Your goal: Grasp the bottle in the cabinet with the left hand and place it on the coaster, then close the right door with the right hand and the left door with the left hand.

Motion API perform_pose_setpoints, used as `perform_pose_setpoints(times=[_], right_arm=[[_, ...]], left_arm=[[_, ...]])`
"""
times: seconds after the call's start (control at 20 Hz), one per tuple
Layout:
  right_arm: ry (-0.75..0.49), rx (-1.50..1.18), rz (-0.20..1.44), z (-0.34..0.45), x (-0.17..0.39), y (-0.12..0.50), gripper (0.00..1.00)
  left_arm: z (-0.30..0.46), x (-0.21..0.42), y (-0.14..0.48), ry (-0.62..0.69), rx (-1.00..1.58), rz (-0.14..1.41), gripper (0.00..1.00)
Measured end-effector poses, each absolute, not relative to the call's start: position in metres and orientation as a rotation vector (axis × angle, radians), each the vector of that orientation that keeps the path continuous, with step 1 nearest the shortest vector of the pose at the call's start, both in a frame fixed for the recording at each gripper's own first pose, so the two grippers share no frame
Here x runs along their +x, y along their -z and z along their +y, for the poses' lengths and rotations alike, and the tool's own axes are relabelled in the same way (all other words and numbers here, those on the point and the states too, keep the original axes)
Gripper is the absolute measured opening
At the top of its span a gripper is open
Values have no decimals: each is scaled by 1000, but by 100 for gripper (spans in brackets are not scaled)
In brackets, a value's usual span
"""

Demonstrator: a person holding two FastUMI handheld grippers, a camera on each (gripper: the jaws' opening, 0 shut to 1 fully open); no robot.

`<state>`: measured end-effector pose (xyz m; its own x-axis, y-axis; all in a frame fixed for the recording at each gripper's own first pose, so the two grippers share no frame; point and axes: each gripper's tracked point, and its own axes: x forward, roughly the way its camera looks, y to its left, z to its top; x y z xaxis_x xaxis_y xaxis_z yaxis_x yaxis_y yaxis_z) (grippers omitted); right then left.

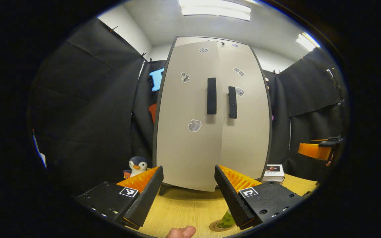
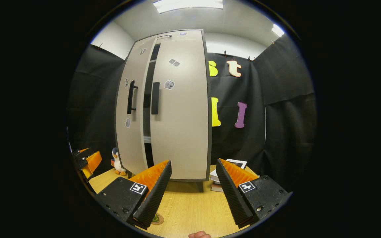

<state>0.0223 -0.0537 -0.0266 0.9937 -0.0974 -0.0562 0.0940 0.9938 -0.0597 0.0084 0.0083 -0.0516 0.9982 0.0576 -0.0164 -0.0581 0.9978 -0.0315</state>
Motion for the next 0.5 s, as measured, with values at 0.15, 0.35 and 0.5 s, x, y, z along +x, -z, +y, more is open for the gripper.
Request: perform_pose_setpoints(times=[0.15,0.35,0.5], right_arm=[[98,-60,54,-53,26,28,83],[91,-33,57,-54,27,26,83],[83,-37,73,-52,29,31,83]], left_arm=[[10,11,52,-69,-43,20,95],[12,12,52,-72,-37,23,95],[14,12,53,-76,-44,29,95]])
